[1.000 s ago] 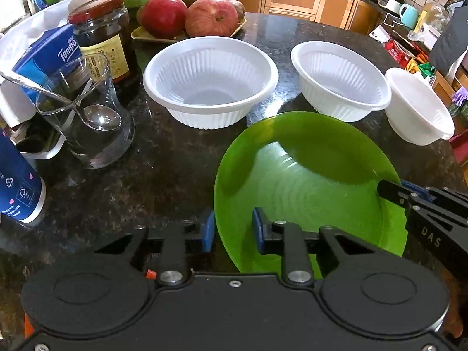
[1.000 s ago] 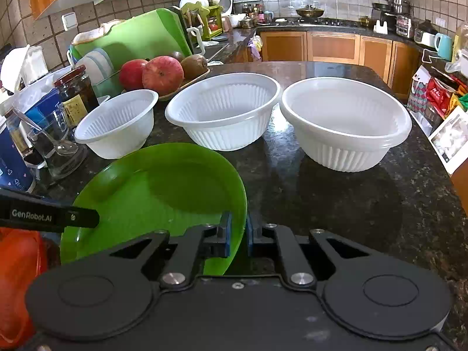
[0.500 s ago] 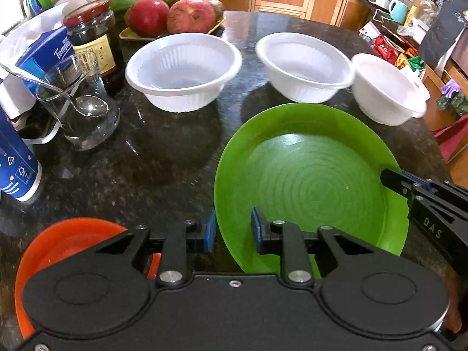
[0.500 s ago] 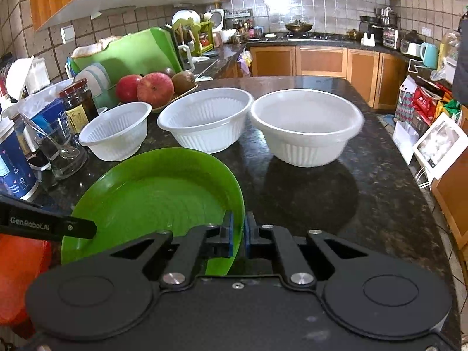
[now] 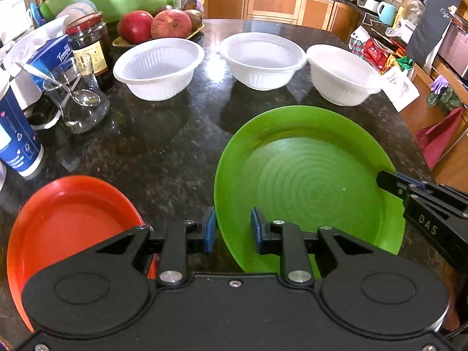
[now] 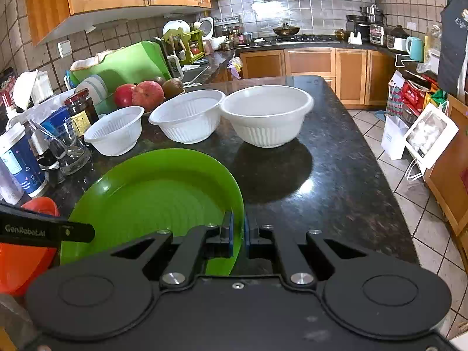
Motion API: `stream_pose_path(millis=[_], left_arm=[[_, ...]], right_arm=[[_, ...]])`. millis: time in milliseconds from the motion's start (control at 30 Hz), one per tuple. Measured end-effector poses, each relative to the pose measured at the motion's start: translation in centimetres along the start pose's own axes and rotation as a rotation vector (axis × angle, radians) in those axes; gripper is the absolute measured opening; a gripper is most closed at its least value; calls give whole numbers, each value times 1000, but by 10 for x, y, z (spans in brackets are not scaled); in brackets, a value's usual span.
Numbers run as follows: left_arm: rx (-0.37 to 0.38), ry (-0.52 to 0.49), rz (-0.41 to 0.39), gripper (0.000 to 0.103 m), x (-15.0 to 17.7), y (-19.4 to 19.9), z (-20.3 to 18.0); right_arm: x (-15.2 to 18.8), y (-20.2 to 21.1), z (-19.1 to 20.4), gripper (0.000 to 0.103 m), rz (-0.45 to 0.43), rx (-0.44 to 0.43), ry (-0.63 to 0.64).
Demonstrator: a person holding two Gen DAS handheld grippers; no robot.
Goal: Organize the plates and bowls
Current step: 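Lift the green plate with both tools and carry it toward the orange plate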
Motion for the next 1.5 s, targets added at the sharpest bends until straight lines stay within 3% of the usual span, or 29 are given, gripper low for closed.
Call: stream_pose_path(millis=[333, 700, 1000, 1500], left_arm=[[-6, 32, -13, 32, 22, 11, -23], [-29, 71, -35, 32, 34, 26, -20], [-70, 102, -83, 32, 37, 54, 23], [-160, 132, -125, 33, 45, 92, 141]], right_arm=[[18, 24, -19, 9, 3, -15, 11], [13, 35, -2, 9, -26, -46, 31], [9, 41, 57, 9, -54, -98, 68], [15, 31, 190, 9, -47, -187, 102]])
Point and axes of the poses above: each gripper's, at about its wrist camera, not at the fingertips, and y roughly against the way its jaws point, z to its left, x to its underside, the point moved 10 cm from there along -y, roughly the way its jaws point, and after that the axes turned 6 degrees about -z, right-handed, at the moved point
